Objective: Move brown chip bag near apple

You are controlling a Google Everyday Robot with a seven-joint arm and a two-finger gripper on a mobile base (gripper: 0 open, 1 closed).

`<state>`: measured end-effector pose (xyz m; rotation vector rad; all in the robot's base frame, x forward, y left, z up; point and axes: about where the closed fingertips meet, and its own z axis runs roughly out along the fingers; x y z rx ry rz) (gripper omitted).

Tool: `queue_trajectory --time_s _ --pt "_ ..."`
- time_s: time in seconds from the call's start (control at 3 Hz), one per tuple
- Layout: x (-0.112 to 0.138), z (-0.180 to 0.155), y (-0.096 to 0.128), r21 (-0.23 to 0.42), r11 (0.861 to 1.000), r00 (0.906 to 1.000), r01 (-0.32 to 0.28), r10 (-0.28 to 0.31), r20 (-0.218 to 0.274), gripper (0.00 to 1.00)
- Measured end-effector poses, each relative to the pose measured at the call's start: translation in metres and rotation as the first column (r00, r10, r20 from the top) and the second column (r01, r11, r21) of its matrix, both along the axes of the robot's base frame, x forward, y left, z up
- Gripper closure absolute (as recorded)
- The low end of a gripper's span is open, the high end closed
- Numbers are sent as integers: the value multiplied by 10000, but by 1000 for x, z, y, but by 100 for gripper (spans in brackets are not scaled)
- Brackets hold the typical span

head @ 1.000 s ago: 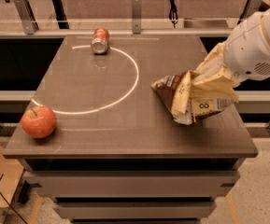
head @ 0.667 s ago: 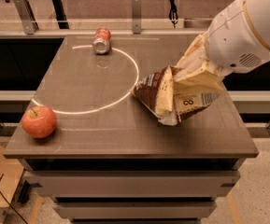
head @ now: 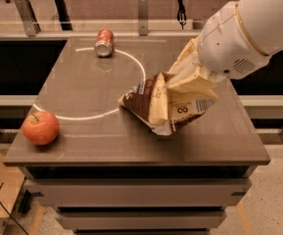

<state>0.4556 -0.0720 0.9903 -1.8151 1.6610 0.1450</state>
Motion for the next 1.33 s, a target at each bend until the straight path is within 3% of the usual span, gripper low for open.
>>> queue_trajectory --time_s 0.33,1.0,1.33 --pt "-2 -6 40 750 9953 9980 -613 624 -117 100" --pt "-4 -30 125 2335 9594 9813 -1584 1792 -704 100" --pt "-4 -50 152 2553 9508 9719 -1753 2086 -1095 81"
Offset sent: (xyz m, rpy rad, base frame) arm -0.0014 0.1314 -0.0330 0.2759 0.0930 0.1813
